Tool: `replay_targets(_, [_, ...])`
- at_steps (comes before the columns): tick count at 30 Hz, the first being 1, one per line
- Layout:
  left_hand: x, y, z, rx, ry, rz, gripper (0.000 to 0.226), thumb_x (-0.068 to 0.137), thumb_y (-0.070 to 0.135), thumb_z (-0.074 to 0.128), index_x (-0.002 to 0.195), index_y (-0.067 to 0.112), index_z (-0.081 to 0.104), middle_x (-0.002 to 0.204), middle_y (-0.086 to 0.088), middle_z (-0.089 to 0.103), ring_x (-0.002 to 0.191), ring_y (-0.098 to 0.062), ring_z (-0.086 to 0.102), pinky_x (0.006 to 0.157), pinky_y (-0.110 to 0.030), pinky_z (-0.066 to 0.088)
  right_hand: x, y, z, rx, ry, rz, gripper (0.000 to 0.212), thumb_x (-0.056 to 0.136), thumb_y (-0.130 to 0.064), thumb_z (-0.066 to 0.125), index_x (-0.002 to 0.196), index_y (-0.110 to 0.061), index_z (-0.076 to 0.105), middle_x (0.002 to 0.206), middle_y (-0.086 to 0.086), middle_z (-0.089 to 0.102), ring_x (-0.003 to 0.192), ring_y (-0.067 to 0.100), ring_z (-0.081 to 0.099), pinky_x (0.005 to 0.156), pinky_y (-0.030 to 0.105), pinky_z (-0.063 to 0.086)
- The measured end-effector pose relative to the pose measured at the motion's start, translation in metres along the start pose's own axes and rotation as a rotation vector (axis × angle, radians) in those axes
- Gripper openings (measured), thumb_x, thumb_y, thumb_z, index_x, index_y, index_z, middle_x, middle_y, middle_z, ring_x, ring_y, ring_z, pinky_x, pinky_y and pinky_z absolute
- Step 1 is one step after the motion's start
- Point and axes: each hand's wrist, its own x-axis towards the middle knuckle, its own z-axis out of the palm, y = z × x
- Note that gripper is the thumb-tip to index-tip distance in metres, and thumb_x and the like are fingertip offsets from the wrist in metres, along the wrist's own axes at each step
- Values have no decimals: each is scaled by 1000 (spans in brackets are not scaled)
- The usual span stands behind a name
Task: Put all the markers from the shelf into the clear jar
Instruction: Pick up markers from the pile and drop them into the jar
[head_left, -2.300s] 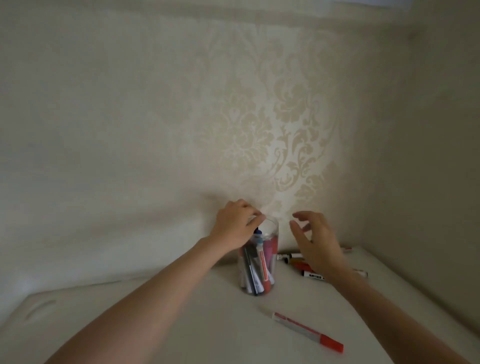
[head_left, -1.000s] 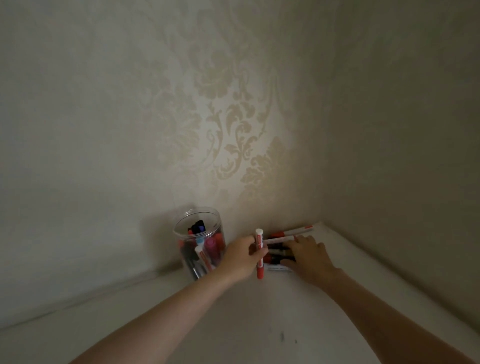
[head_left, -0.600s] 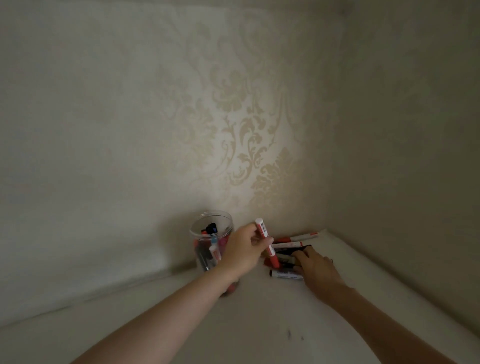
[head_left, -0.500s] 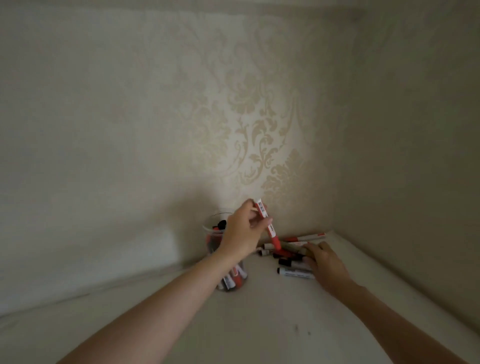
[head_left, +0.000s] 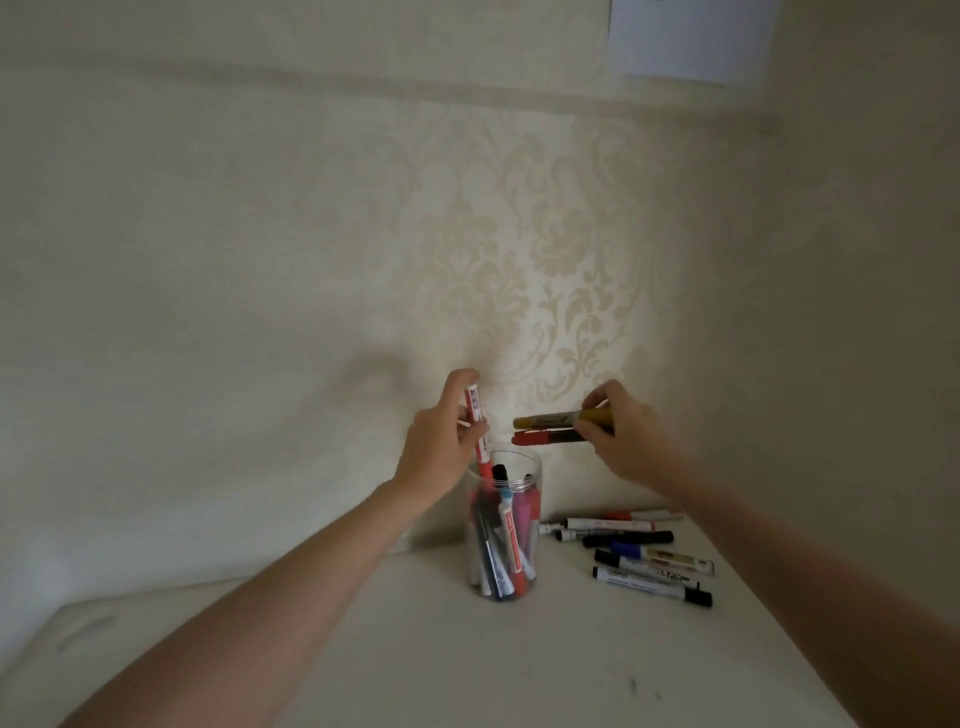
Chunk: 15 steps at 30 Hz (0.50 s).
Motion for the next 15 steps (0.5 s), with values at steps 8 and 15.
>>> replay_targets(8, [0,-17,14,13,0,60,49,89,10,69,132,26,50,106,-10,74,91,-22,73,83,-22,53,23,-21,26,-168,-128,-99,23,88,-20,65,107,-12,56,99,9,64,79,16,58,64,20,48])
replay_targets(15, [-5,-43,21,304,-76,69,39,98,45,44,101,16,71,91,0,75,89,-15,67,90,-34,54,46,-18,42,-223,-207,-46,30,84,-38,68,100,-13,62,95,4,64,79,14,57,61,16,42])
